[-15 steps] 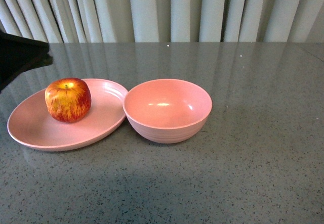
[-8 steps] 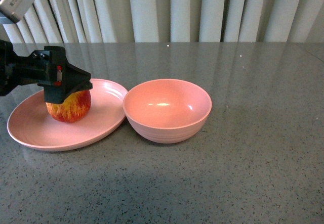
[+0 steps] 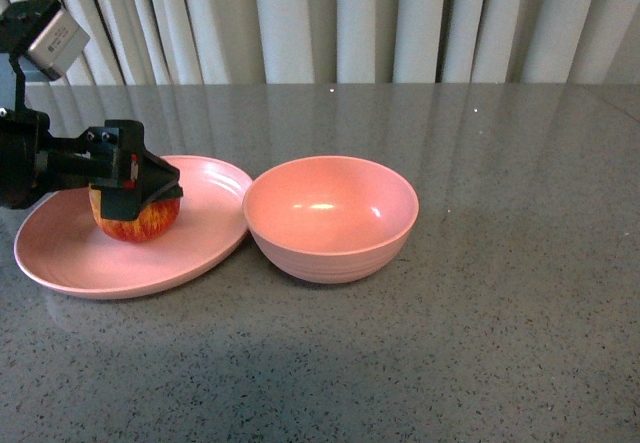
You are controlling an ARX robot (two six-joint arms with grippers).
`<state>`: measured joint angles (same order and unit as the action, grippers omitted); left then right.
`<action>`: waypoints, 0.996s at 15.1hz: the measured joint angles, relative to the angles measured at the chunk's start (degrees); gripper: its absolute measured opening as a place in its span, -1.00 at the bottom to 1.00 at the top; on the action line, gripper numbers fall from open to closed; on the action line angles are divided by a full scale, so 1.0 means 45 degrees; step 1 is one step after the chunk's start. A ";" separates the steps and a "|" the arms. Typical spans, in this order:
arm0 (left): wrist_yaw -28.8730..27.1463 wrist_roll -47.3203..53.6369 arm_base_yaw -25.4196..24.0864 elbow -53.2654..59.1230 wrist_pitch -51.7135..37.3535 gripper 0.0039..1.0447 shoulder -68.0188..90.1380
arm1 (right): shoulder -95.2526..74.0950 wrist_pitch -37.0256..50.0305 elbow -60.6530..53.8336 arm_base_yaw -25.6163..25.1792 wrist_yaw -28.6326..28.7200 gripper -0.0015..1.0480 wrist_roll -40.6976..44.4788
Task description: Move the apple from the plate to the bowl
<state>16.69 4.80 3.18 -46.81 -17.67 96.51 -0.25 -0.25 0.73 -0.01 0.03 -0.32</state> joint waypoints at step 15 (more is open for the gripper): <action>-0.0563 0.0058 0.3104 -0.1554 0.1690 0.32 -0.2812 | 0.0000 0.0000 0.0000 0.0000 0.0000 0.87 0.0000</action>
<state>14.15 5.06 17.15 -53.80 -10.07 83.85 -0.25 -0.25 0.73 -0.01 0.03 -0.32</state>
